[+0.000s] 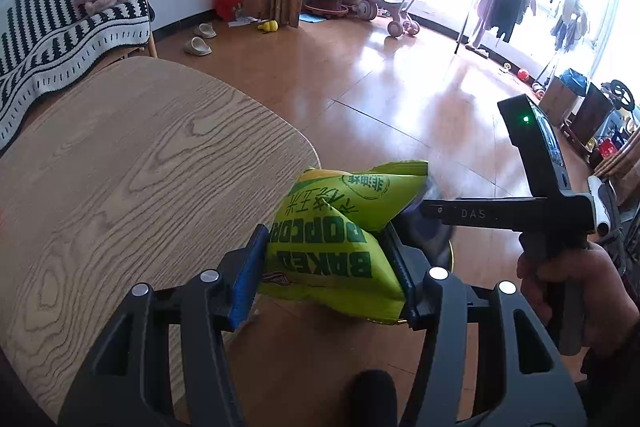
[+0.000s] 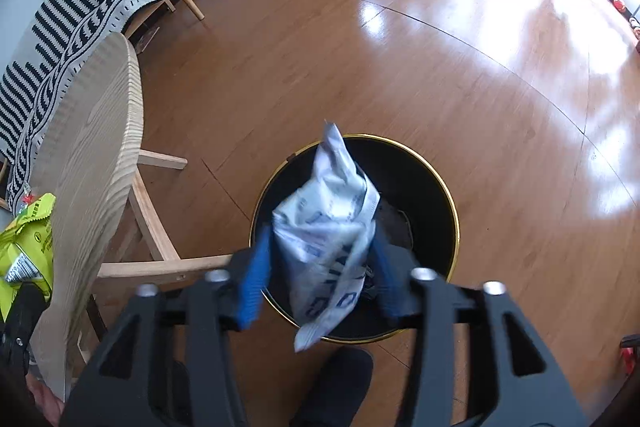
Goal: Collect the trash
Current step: 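Carry popcorn bag and blue-white wrapper over the bin and open both tools, then swing back to the table and grasp the red strip with the right tool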
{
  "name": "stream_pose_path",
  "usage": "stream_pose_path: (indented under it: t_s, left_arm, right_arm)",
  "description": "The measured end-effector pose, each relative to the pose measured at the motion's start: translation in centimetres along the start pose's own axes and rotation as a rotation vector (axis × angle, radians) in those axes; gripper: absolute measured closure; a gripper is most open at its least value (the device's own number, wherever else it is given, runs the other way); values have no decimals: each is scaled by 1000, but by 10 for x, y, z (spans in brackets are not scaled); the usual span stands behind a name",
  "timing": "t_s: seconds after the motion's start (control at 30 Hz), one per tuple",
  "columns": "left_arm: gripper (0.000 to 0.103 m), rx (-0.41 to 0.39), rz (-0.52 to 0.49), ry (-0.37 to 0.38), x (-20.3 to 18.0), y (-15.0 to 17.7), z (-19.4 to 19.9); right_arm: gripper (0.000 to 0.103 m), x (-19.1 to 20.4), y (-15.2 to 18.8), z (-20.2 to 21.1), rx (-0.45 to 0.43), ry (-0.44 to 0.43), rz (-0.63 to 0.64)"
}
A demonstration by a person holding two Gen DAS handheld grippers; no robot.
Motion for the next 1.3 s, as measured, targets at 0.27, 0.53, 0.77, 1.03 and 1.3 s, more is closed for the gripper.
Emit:
stream_pose_path:
  t_s: [0.27,0.53,0.77,1.03,1.3]
  left_arm:
    - [48,27,-8,29,-14,3,-17]
    - [48,88,1,98,-41,8,-67]
    - [41,119,24,152,-60,10,-110]
    - [26,87,23,145,-55,2,-101]
    - [10,-20,80,65,-1,-15,-28]
  right_arm:
    - [34,-21,-10,17,-56,18,-91]
    - [27,-62,-20,43,-148,26,-262]
    - [27,-77,-25,52,-186,19,-327]
    - [27,-59,-29,57,-197,8,-283]
    - [25,17,-36,71,-229,-12,-137]
Point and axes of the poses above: each gripper's, at about its wrist camera, not at the fingertips, and z roughly against the way its jaws point, x to its left, y to its underside, the point moved 7 cm from there along -z, roughly the way its jaws point, and after that the axes turned 8 degrees about y, right-handed, at the moved point
